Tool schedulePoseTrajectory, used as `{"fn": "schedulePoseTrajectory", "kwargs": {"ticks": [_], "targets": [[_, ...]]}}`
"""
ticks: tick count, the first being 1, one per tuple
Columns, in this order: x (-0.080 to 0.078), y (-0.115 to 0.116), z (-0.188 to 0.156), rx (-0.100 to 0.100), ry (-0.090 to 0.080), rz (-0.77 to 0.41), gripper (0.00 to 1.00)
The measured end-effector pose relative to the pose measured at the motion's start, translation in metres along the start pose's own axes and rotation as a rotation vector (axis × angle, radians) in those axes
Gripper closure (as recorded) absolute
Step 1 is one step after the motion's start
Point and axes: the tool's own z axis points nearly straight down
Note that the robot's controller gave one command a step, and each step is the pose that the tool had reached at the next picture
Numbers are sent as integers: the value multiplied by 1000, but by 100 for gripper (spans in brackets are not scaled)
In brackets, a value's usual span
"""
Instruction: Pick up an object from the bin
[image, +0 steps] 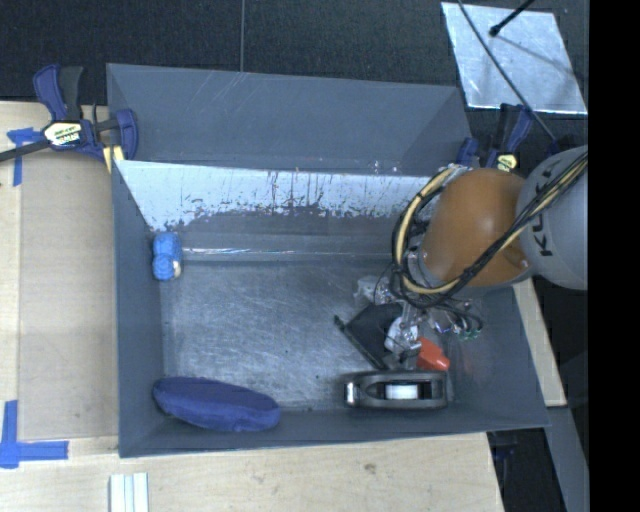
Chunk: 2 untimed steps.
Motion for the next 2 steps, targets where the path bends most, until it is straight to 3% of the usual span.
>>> {"fn": "schedulePoseTrajectory", "kwargs": {"ticks": [1,2], "targets": [[0,0,0,-1,0,3,100],[13,5,-137,2,-3,-17,100]]}}
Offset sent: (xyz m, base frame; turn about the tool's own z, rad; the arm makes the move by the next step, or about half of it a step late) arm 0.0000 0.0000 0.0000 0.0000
